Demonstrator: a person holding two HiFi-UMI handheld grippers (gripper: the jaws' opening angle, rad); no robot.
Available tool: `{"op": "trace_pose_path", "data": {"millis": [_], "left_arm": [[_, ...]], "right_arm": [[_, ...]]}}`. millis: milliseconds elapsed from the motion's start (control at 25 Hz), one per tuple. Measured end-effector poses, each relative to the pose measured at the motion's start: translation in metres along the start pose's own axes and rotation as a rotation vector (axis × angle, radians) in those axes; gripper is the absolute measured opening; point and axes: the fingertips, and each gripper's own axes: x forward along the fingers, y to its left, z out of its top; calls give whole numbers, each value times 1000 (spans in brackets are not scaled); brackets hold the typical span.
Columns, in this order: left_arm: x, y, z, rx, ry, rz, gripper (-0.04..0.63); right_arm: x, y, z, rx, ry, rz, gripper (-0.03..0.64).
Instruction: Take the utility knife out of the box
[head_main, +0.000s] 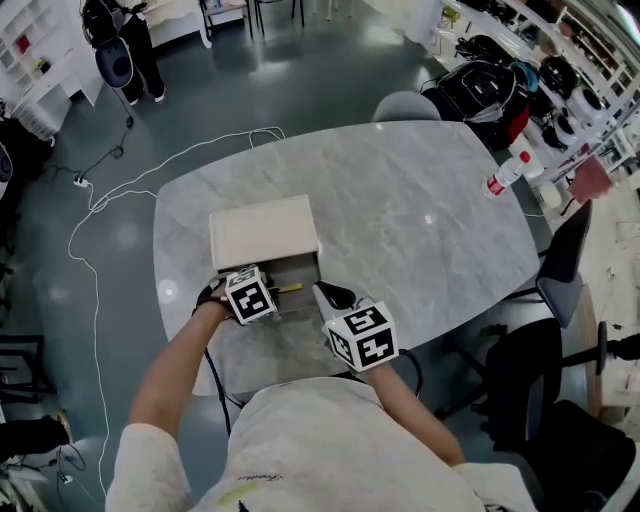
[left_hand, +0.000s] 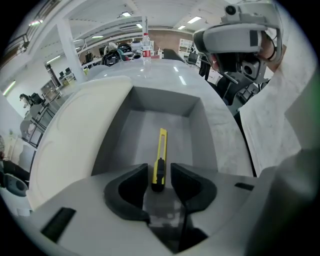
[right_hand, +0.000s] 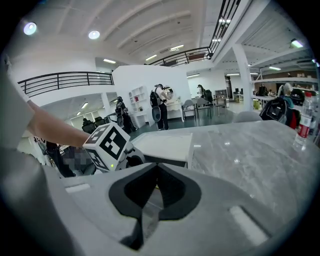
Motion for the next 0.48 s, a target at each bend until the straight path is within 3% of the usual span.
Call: {"op": "trace_pose_path", "data": {"millis": [480], "left_arm": [[0, 1, 2, 17, 3, 0, 121]], "right_arm": [[-7, 2, -6, 28, -11, -37, 5]]}}
